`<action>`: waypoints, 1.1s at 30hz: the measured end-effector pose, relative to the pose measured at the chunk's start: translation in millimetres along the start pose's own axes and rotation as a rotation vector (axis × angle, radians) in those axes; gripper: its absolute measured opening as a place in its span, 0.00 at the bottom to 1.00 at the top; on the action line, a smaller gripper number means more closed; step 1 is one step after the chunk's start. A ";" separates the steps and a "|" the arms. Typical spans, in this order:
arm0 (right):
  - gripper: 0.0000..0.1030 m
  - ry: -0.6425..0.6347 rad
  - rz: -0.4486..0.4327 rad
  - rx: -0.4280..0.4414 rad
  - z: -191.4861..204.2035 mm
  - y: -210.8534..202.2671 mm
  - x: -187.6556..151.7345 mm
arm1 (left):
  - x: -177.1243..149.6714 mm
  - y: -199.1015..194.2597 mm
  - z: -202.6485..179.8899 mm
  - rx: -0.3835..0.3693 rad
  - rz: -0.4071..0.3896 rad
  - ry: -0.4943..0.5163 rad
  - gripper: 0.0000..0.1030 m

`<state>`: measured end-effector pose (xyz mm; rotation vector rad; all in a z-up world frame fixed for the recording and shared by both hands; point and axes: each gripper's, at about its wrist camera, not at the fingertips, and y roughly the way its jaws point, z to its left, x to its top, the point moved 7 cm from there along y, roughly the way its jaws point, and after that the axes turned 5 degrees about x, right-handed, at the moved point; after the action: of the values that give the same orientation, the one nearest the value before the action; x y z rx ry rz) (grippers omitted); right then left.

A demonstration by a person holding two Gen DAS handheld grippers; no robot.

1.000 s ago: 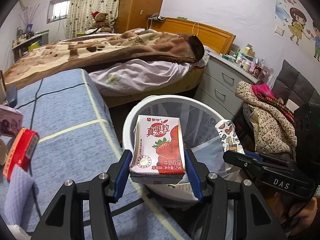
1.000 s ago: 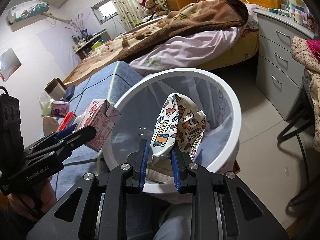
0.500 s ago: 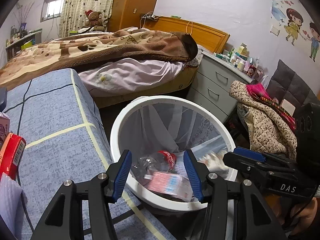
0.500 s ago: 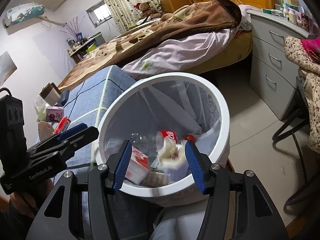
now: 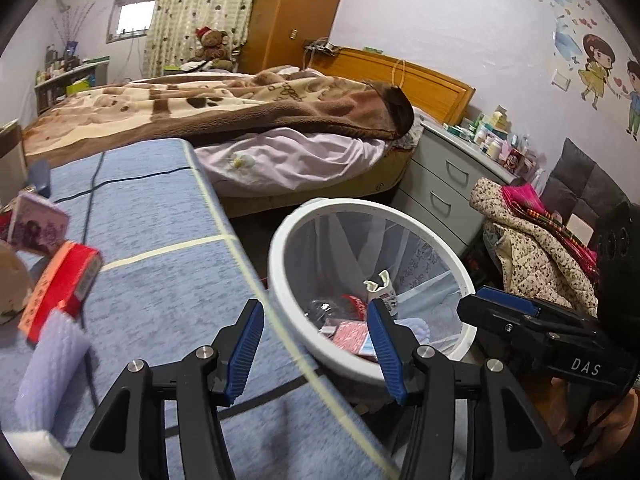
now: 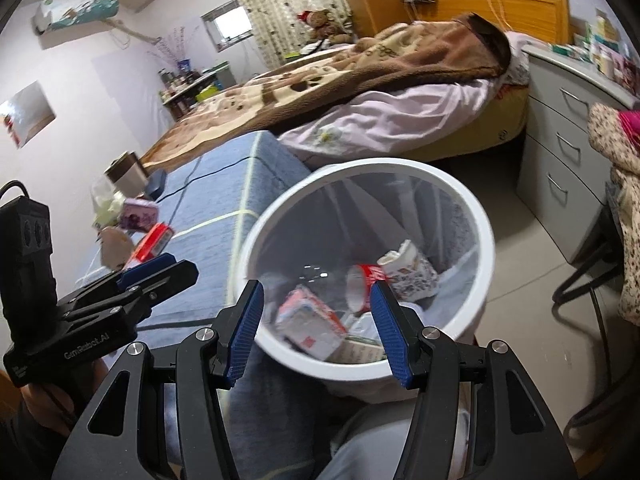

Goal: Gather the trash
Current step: 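Move both open tools back over the trash on the bed cover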

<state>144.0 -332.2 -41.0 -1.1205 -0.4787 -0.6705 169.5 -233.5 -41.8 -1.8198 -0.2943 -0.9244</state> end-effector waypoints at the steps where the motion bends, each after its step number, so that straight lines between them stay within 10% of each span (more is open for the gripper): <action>1: 0.55 -0.014 -0.003 0.005 4.3 -1.3 -0.1 | -1.1 -3.8 3.5 0.007 -0.002 -0.006 0.52; 33: 0.55 -0.230 0.017 0.144 105.8 4.0 -14.3 | -39.3 -101.6 103.6 0.242 -0.098 -0.160 0.52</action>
<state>134.5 -229.2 -13.9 -1.0686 -0.7022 -0.4854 131.2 -89.9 -18.4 -1.6684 -0.5747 -0.7747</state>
